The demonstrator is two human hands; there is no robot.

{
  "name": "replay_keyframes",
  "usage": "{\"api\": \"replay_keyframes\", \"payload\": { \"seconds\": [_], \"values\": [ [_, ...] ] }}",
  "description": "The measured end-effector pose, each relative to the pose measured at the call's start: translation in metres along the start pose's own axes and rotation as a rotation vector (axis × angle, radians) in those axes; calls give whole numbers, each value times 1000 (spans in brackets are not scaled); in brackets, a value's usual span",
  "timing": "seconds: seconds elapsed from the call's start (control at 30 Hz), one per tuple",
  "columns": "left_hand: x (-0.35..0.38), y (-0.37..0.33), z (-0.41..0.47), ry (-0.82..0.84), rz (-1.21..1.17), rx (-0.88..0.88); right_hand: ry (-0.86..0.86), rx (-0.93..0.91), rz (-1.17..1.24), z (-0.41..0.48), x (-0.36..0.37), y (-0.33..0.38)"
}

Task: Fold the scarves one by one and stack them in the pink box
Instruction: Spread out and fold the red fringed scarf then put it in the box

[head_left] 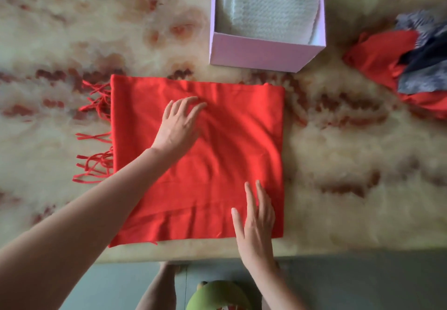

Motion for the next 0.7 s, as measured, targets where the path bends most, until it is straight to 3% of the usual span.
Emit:
{"api": "replay_keyframes", "payload": {
  "seconds": [0.1,0.2,0.33,0.6,0.7],
  "values": [
    [2,-30,34,-4,-36,65,-212,329,242,-10,-29,-48],
    [13,-53,71,47,-115,-6,-232,501,364,-23,-32,-88],
    [28,-69,110,112,-168,-58,-146,366,206,-25,-21,-95],
    [35,-76,140,148,-142,-120,-86,242,173,-33,-21,-102],
    [35,-83,144,145,-166,-111,-84,268,270,-37,-24,-103]
  ]
}}
Point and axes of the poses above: each hand's wrist, its own z-axis towards the middle knuckle, its own x-axis out of the palm, y = z × x, the point moved 9 cm from there along z, towards the middle knuckle, and after that the axes turned 8 degrees about x, right-handed, at the moved point
